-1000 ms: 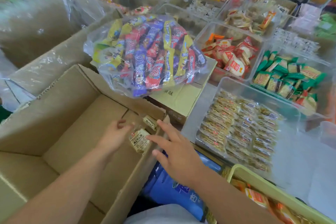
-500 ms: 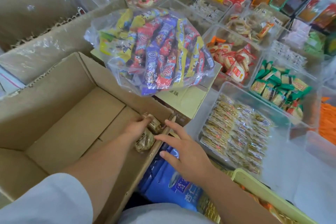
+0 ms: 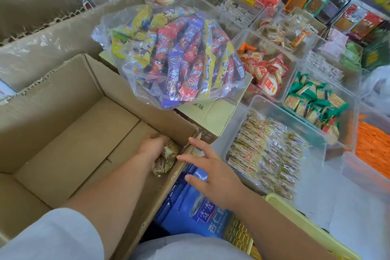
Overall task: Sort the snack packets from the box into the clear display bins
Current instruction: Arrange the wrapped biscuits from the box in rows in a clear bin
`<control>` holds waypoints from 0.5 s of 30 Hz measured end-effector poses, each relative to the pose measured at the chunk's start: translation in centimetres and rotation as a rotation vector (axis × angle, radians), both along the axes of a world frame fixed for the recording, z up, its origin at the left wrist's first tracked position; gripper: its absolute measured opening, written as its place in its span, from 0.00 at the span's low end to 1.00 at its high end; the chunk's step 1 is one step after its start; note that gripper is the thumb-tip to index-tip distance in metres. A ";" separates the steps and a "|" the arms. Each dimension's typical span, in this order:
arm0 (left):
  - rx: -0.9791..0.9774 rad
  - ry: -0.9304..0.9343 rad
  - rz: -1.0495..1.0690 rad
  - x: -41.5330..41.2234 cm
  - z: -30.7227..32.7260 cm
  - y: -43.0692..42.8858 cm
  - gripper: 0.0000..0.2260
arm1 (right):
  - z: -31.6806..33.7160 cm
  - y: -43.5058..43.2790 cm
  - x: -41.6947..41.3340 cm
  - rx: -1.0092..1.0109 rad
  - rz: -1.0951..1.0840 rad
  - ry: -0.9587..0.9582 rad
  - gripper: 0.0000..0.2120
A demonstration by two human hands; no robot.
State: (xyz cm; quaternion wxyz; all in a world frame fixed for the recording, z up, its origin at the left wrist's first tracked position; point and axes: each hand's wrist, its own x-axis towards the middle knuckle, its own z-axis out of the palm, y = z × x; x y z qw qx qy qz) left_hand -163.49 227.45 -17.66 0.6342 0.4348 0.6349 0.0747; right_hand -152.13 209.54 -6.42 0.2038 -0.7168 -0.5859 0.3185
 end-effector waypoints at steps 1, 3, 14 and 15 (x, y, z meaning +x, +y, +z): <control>0.005 -0.007 -0.012 -0.1 -0.1 -0.1 0.18 | 0.0 0.0 0.1 -0.002 -0.001 0.004 0.22; 0.012 -0.003 -0.033 -0.4 -0.2 -0.2 0.19 | 0.2 0.1 0.1 -0.009 -0.002 0.012 0.22; -0.133 0.002 -0.124 -3.9 0.2 0.1 0.24 | -0.3 0.1 -0.1 0.022 -0.003 0.005 0.24; -0.130 0.004 -0.116 -4.4 0.6 0.0 0.25 | -0.4 0.1 -0.1 0.022 -0.001 0.004 0.24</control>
